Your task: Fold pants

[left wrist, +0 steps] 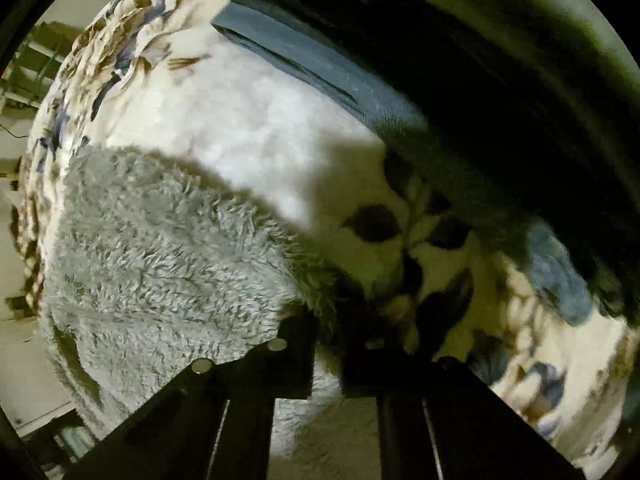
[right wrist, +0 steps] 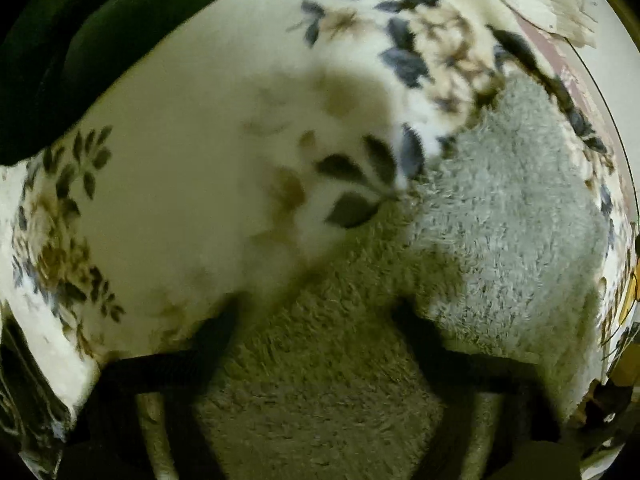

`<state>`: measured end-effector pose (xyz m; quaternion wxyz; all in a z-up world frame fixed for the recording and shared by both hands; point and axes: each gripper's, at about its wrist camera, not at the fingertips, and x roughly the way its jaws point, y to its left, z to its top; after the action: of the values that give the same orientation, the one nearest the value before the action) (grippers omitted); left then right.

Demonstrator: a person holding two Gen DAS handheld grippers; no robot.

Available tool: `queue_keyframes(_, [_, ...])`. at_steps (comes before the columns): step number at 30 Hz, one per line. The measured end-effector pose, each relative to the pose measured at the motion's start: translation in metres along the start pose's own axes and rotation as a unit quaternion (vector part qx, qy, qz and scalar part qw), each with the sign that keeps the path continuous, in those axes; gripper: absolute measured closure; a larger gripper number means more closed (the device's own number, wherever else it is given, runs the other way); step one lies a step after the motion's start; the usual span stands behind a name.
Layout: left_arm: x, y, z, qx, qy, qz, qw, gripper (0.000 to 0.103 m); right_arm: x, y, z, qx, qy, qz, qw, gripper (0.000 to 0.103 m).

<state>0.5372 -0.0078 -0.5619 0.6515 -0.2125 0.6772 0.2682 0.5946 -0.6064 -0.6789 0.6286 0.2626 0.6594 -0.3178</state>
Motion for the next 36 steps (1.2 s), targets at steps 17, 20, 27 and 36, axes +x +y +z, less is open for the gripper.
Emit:
queue_keyframes(17, [-0.144, 0.160, -0.173, 0.043, -0.111, -0.117, 0.9860, 0.099, -0.152, -0.188, -0.147, 0.008, -0.094, 0.160, 0.983, 0.097])
queue_keyframes(20, [-0.113, 0.199, -0.208, 0.037, -0.091, -0.093, 0.9908, 0.099, -0.142, -0.242, -0.193, -0.001, -0.077, 0.145, 0.986, 0.097])
queue_keyframes(27, [-0.020, 0.248, -0.249, -0.014, -0.033, -0.058, 0.9977, 0.098, -0.073, -0.321, -0.241, -0.020, -0.027, 0.077, 0.996, 0.099])
queue_keyframes(36, [-0.033, 0.267, -0.257, -0.052, -0.091, -0.103, 0.9892, 0.069, -0.071, -0.351, -0.235, -0.029, -0.027, 0.108, 0.993, 0.047])
